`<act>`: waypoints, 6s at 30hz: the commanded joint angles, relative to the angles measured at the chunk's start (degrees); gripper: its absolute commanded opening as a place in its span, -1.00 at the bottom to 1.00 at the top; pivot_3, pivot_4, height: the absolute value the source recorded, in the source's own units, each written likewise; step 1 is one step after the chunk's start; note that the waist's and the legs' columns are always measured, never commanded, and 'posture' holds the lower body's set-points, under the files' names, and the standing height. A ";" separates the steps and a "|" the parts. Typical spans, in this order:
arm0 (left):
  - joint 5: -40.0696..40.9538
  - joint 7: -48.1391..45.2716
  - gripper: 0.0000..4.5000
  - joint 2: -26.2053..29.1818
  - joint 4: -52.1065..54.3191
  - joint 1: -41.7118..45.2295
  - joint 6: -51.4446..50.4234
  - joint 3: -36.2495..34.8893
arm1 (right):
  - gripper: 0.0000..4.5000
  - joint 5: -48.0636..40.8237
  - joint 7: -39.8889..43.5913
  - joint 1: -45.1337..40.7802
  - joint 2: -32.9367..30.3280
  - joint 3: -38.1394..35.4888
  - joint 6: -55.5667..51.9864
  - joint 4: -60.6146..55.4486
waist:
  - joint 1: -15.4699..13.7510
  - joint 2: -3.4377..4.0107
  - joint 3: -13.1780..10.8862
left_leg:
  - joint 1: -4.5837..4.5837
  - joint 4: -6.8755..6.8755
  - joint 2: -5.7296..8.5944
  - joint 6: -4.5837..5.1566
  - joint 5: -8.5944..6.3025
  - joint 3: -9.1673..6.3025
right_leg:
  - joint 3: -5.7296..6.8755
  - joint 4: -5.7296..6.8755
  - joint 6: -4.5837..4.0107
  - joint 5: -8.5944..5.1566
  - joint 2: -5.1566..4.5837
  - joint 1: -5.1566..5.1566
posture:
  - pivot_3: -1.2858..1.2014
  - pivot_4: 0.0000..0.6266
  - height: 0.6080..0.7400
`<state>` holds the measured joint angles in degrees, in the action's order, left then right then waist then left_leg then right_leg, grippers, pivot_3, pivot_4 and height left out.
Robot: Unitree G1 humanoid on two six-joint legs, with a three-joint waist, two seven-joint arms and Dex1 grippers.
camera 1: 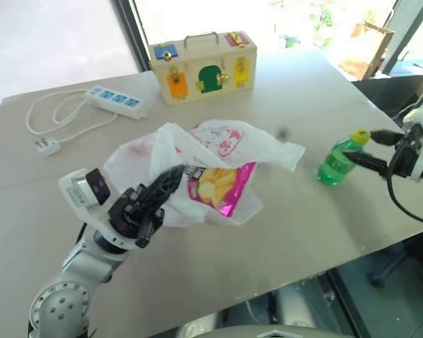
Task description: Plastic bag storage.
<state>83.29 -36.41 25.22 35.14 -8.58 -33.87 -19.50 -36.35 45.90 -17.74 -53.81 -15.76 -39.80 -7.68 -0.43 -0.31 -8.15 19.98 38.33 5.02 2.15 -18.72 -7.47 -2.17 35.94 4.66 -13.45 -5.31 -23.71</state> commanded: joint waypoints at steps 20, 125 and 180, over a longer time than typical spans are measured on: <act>-0.31 0.06 -1.00 -0.02 3.17 -3.81 2.43 0.42 | 0.37 -14.93 2.05 -6.82 16.10 -0.44 -7.00 -1.56 | 0.55 0.07 -0.07 | 0.00 -0.08 -0.05 0.00 0.00 0.04 | -0.12 -0.06 -0.04 0.02 0.12 -0.06 | 0.03 -0.52 1.00; -1.53 -1.42 -1.00 1.13 1.33 -10.12 5.82 2.48 | -0.98 -11.90 5.48 -19.11 22.35 6.45 -12.57 -0.45 | 0.78 -0.03 -0.07 | 0.05 -0.07 -0.07 -0.06 -0.05 -0.14 | 0.20 -0.12 -0.11 0.04 0.12 -0.06 | 0.03 -0.52 1.00; -31.41 -12.56 0.98 10.88 -3.46 -23.87 -4.86 -17.95 | 1.00 8.86 15.39 1.74 9.89 9.12 18.67 10.75 | 1.91 -0.06 -0.19 | -0.25 0.96 2.25 0.46 -0.34 -2.17 | 1.56 0.69 0.10 0.91 -1.84 -0.75 | 0.03 -0.52 1.00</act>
<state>59.17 -49.56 37.84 29.27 -30.75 -45.15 -39.45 -29.44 61.66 -17.25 -44.44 -4.68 -28.33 2.95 1.48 -0.37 -8.34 19.49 39.28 7.22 2.62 -19.08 -9.62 -0.71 36.52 4.76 -12.55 -7.12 -24.20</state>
